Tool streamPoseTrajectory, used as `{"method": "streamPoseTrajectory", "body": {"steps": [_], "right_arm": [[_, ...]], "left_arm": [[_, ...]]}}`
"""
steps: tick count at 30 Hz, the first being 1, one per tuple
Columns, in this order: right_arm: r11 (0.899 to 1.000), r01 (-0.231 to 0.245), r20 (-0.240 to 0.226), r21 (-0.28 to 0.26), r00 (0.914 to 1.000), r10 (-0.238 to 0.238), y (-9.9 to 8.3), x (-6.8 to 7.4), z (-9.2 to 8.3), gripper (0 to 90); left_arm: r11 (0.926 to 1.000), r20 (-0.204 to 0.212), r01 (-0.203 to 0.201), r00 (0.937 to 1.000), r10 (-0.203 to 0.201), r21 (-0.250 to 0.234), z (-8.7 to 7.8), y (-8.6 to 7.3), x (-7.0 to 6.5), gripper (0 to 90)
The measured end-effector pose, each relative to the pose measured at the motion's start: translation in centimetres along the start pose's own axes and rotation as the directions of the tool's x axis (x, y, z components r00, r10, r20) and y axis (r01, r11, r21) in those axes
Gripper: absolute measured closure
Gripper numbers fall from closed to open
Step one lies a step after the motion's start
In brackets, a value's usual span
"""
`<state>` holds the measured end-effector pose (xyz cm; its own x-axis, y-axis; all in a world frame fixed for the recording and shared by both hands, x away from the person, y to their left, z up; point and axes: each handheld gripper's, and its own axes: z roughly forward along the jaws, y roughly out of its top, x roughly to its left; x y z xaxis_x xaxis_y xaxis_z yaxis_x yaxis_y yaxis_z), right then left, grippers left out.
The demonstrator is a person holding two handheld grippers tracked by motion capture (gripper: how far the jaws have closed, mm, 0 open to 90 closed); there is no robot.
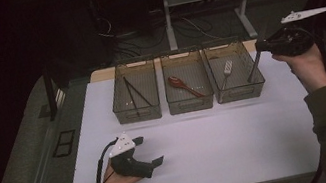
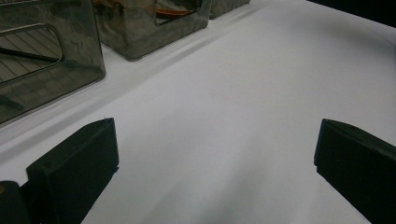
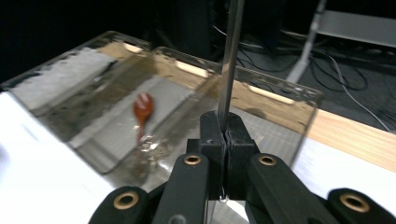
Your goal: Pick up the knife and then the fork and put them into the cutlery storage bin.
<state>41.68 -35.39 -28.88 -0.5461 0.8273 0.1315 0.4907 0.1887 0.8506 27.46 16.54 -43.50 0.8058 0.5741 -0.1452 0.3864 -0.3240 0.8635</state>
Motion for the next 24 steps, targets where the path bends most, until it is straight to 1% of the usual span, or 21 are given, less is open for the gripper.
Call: {"method": "streamPoseTrajectory", "body": {"steps": [4, 5, 7, 10, 12, 16, 18, 21, 24], "right_arm": [[0.999, -0.025, 0.025, 0.038, 0.9994, 0.024, -0.3, -1.4, 1.0, 87.6], [0.998, -0.031, 0.031, 0.054, 0.9991, 0.029, -0.4, -1.7, 1.3, 87.5], [0.996, -0.035, 0.048, 0.082, 0.9983, 0.031, -0.8, -2.2, 1.9, 87.5], [0.992, -0.044, 0.061, 0.116, 0.9975, 0.037, -1.4, -2.7, 2.5, 87.5], [0.989, -0.049, 0.066, 0.139, 0.9970, 0.041, -1.7, -2.8, 2.9, 87.6], [0.982, -0.045, 0.072, 0.182, 0.9969, 0.032, -2.2, -3.0, 3.9, 87.5], [0.980, -0.036, 0.067, 0.198, 0.9975, 0.023, -2.5, -3.0, 4.5, 87.6], [0.980, -0.029, 0.059, 0.195, 0.9981, 0.018, -2.5, -2.9, 5.1, 87.5], [0.982, -0.005, 0.057, 0.189, 0.9984, -0.006, -2.3, -2.5, 6.1, 87.4]], "left_arm": [[1.0000, 0.002, -0.001, 1.0000, 0.001, -0.007, -0.1, 0.1, 0.0, 0.0], [1.0000, 0.003, -0.003, 1.0000, 0.003, -0.007, -0.1, 0.1, 0.0, 0.0], [1.0000, 0.004, -0.003, 1.0000, 0.003, -0.005, -0.1, 0.1, 0.0, 0.0], [1.0000, 0.008, -0.002, 1.0000, 0.002, -0.001, 0.0, 0.1, 0.0, 0.0], [1.0000, 0.011, -0.005, 0.9999, 0.004, 0.003, 0.0, 0.1, 0.0, 0.0], [1.0000, 0.013, -0.002, 0.9999, 0.002, 0.003, 0.0, 0.1, -0.1, 0.0], [1.0000, 0.015, -0.001, 0.9999, 0.001, 0.005, 0.0, 0.1, -0.1, 0.0], [1.0000, 0.018, -0.001, 0.9998, 0.001, 0.009, 0.1, 0.1, -0.1, 0.0], [0.9999, 0.020, -0.003, 0.9998, 0.003, 0.011, 0.2, 0.1, -0.1, 0.0]]}}
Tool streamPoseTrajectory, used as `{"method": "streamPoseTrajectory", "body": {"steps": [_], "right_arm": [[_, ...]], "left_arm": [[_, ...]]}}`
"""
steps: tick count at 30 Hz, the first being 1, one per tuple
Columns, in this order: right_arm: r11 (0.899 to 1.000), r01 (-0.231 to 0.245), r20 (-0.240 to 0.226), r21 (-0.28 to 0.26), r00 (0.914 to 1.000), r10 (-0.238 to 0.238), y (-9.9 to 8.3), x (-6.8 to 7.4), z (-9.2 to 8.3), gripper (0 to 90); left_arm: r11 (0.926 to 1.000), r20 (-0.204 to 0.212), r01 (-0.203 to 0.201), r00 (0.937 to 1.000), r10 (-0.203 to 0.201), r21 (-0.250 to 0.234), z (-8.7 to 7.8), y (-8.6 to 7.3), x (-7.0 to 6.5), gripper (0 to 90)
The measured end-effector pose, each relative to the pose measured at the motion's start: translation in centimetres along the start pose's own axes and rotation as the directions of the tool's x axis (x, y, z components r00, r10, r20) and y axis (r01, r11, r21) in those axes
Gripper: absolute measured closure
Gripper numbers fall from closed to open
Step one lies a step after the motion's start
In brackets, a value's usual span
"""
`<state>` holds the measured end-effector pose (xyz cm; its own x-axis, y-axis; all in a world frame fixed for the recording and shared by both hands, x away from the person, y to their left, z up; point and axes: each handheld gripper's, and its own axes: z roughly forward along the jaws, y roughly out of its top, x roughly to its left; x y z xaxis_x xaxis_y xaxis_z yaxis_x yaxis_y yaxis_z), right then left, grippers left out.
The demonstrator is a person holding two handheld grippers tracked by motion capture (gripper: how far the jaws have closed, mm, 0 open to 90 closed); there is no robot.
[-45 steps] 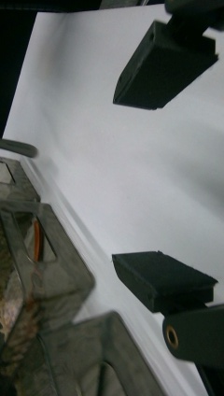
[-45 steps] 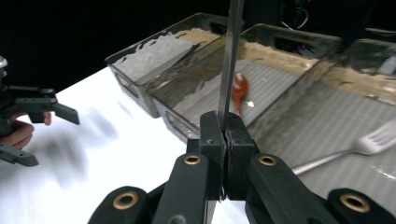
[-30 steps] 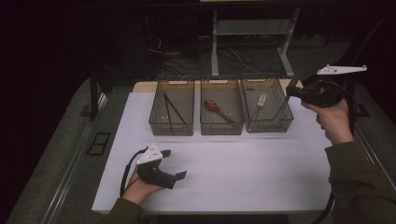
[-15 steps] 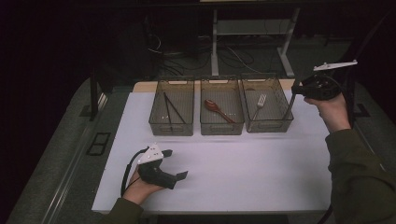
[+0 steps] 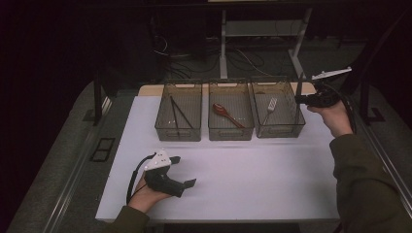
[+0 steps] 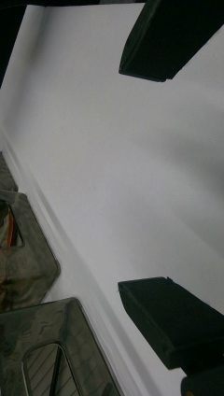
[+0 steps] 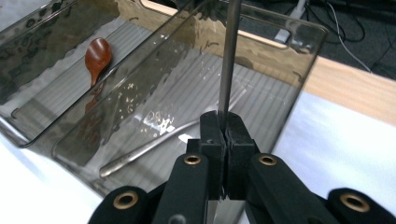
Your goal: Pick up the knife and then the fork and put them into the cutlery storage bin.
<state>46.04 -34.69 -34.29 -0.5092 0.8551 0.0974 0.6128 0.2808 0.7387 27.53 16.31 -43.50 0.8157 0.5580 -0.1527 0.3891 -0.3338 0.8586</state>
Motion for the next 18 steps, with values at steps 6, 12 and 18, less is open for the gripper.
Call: {"method": "streamPoseTrajectory", "body": {"steps": [6, 12, 18], "right_arm": [[0.999, 0.045, 0.014, 0.003, 0.9989, -0.045, 0.9, 1.1, 2.9, 86.9], [0.994, 0.074, 0.041, 0.076, 0.9962, -0.077, 1.6, 1.7, 6.1, 86.6], [0.997, 0.028, 0.005, 0.070, 0.9996, -0.028, 1.2, 1.7, 7.1, 72.2]], "left_arm": [[1.0000, 0.005, -0.001, 1.0000, 0.001, 0.005, 0.1, 0.0, -0.1, 0.0], [0.9998, 0.014, -0.013, 0.9998, 0.012, 0.018, 0.4, -0.1, -0.2, 0.0], [0.9994, 0.018, -0.019, 0.9997, 0.018, 0.029, 0.5, -0.1, -0.3, 0.0]]}}
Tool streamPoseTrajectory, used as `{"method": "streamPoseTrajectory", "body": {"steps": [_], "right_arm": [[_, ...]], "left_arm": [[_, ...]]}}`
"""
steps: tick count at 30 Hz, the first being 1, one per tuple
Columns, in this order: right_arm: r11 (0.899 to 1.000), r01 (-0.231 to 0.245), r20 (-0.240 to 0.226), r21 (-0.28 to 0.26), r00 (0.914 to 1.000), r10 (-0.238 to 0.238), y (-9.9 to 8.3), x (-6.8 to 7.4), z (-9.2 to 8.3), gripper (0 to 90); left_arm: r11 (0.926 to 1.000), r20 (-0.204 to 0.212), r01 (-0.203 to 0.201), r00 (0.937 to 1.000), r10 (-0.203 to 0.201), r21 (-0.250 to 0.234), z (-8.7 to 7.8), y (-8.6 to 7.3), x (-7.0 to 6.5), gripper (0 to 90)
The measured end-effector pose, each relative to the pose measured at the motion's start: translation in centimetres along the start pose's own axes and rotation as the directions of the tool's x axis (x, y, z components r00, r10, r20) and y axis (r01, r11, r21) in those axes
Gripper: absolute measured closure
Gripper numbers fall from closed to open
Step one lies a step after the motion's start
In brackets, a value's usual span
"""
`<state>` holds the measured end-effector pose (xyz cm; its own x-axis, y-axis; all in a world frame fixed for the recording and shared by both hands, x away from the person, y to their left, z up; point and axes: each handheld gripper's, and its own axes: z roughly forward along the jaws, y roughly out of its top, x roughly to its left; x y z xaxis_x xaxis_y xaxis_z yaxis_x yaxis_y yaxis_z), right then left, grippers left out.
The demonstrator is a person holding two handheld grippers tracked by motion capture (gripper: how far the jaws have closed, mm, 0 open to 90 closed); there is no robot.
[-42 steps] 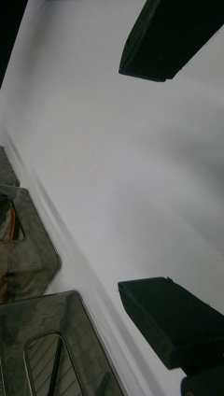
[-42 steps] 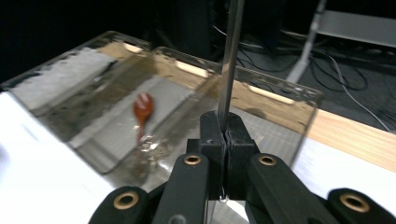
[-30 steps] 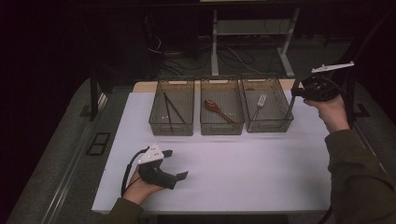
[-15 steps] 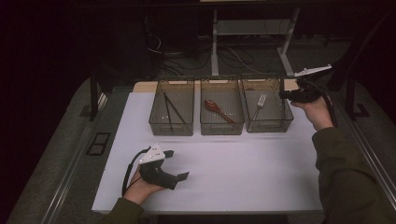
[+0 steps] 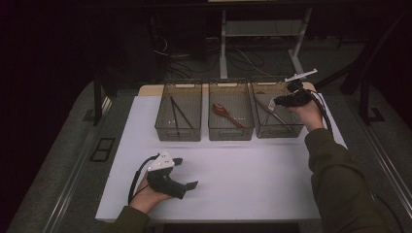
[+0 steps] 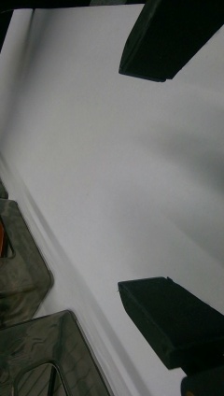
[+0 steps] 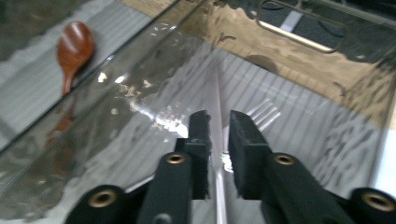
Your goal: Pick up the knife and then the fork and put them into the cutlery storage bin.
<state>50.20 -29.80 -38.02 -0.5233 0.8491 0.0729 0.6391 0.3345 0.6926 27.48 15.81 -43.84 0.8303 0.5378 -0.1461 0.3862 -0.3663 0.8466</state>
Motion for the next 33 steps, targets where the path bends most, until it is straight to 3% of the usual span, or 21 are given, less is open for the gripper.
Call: {"method": "streamPoseTrajectory", "body": {"steps": [3, 7, 12, 15, 22, 26, 33], "right_arm": [[1.000, -0.025, -0.044, -0.002, 0.9987, 0.025, -0.3, -0.1, -0.4, 62.4], [0.998, -0.048, -0.100, -0.048, 0.9941, 0.043, -0.9, -0.1, -1.5, 48.5], [0.994, -0.052, -0.133, -0.097, 0.9903, 0.039, -2.1, 0.6, -3.2, 38.9], [0.993, -0.037, -0.165, -0.108, 0.9861, 0.019, -3.1, 1.5, -4.2, 36.9], [0.987, 0.013, -0.170, -0.162, 0.9845, -0.041, -6.0, 3.7, -6.3, 29.8], [0.980, 0.004, -0.220, -0.198, 0.9743, -0.049, -7.8, 4.9, -7.4, 29.9], [0.973, 0.045, -0.188, -0.227, 0.9781, -0.089, -10.7, 7.1, -8.5, 26.4]], "left_arm": [[1.0000, -0.001, 0.000, 1.0000, 0.000, 0.000, 0.0, 0.0, -0.1, 0.0], [1.0000, -0.005, -0.003, 1.0000, 0.003, 0.005, 0.1, 0.0, 0.0, 0.0], [0.9999, -0.007, -0.003, 1.0000, 0.003, 0.011, 0.1, -0.1, 0.1, 0.0], [0.9999, -0.007, -0.005, 1.0000, 0.005, 0.014, 0.1, -0.1, 0.2, 0.0], [1.0000, -0.005, 0.000, 1.0000, 0.000, 0.009, 0.0, -0.1, 0.1, 0.0], [0.9998, 0.001, 0.004, 1.0000, -0.004, 0.017, 0.1, -0.2, 0.2, 0.0], [0.9998, 0.008, 0.006, 0.9999, -0.006, 0.018, 0.2, -0.3, 0.2, 0.0]]}}
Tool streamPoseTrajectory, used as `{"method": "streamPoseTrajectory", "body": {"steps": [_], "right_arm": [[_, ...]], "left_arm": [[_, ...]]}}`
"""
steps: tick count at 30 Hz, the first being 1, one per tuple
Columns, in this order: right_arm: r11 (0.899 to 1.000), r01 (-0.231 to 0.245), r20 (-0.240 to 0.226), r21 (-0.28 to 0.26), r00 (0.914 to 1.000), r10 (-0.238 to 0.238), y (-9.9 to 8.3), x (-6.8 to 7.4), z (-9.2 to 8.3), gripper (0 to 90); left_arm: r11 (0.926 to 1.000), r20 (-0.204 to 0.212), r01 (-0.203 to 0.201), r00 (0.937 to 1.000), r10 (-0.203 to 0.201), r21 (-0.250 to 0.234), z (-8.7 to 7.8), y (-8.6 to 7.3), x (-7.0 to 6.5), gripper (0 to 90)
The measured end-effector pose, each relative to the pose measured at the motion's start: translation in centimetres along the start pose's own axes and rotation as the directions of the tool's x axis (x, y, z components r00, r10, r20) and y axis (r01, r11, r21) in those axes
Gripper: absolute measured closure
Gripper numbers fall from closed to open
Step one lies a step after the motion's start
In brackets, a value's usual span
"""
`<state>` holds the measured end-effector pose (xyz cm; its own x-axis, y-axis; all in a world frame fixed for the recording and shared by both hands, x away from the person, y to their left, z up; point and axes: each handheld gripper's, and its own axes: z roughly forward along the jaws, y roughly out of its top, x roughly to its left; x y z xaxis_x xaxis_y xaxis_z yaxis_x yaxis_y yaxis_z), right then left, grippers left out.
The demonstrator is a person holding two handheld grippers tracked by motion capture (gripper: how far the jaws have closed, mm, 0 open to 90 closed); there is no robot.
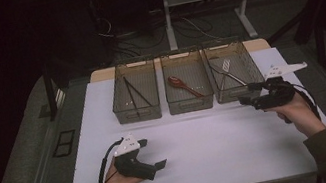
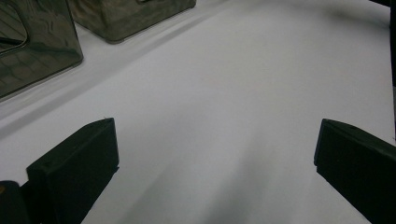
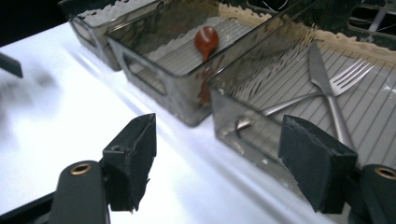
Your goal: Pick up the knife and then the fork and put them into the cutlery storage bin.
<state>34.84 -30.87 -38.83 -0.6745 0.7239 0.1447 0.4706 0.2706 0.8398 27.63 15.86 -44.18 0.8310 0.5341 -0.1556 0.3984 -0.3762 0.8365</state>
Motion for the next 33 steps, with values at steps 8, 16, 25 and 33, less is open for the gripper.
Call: {"method": "streamPoseTrajectory", "body": {"steps": [8, 16, 25, 33], "right_arm": [[1.000, 0.010, -0.015, -0.017, 0.9998, -0.011, -3.3, 2.9, -0.7, 20.0], [1.000, 0.025, -0.032, 0.014, 0.9992, -0.025, -6.6, 4.7, -0.7, 18.0], [1.000, 0.008, -0.031, 0.026, 0.9995, -0.007, -8.2, 5.2, -0.8, 16.8], [0.999, 0.008, -0.023, 0.034, 0.9997, -0.007, -8.8, 5.3, -1.3, 16.8]], "left_arm": [[1.0000, -0.004, -0.004, 1.0000, 0.004, -0.001, 0.0, 0.1, 0.0, 0.0], [1.0000, -0.007, -0.004, 1.0000, 0.004, 0.000, -0.2, 0.2, -0.1, 0.0], [1.0000, -0.014, -0.004, 0.9999, 0.004, -0.006, -0.3, 0.2, -0.1, 0.0], [0.9999, -0.016, -0.008, 0.9998, 0.008, -0.007, -0.3, 0.2, 0.0, 0.0]]}}
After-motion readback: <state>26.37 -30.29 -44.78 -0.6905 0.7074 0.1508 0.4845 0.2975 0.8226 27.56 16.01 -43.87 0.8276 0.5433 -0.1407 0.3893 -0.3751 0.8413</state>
